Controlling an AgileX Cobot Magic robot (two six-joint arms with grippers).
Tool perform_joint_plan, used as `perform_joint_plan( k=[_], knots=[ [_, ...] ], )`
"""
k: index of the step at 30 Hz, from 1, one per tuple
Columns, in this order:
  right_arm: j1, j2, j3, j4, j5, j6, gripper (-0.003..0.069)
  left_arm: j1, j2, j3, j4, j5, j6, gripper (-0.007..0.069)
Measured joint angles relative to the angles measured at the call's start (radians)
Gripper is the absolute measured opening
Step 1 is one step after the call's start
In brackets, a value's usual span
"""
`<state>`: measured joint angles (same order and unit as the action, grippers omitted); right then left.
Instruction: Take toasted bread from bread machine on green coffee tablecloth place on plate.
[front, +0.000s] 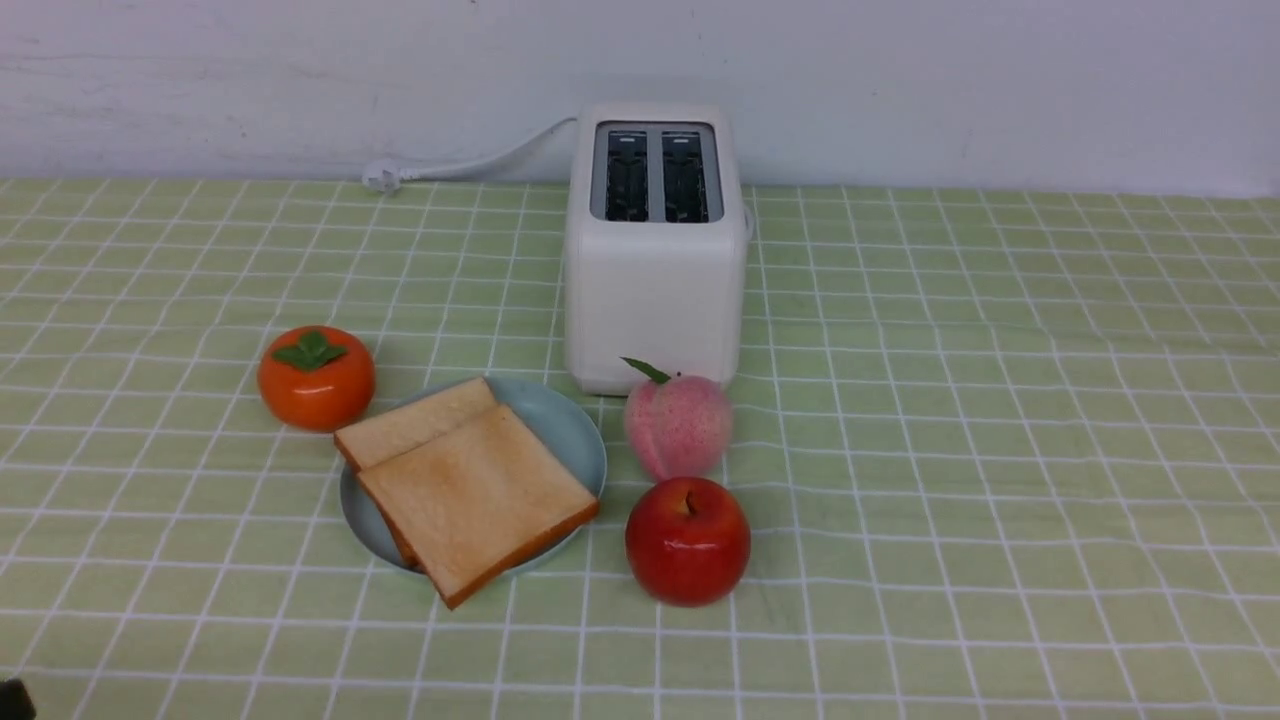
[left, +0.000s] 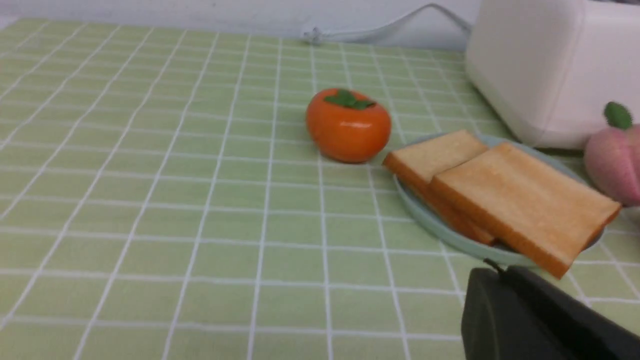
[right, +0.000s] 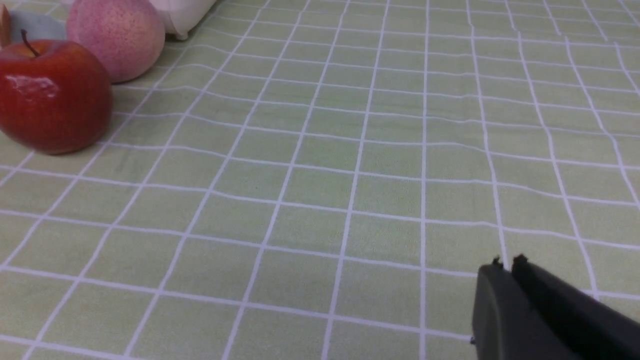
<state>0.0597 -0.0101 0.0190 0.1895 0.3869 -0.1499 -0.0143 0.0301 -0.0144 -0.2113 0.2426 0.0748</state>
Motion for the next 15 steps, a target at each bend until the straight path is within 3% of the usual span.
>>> perform_joint_plan(
  k=[6,15],
  knots=[
    [0.0,-0.001,-0.001,-0.001,0.001,0.0,0.0039,-0.005,-0.04,0.044,0.034,0.146,-0.089,-0.0013],
    [0.0,-0.001,-0.001,-0.002,0.002,0.0,0.0053,-0.007,-0.04,0.044,0.035,0.144,-0.093,-0.0013]
  ],
)
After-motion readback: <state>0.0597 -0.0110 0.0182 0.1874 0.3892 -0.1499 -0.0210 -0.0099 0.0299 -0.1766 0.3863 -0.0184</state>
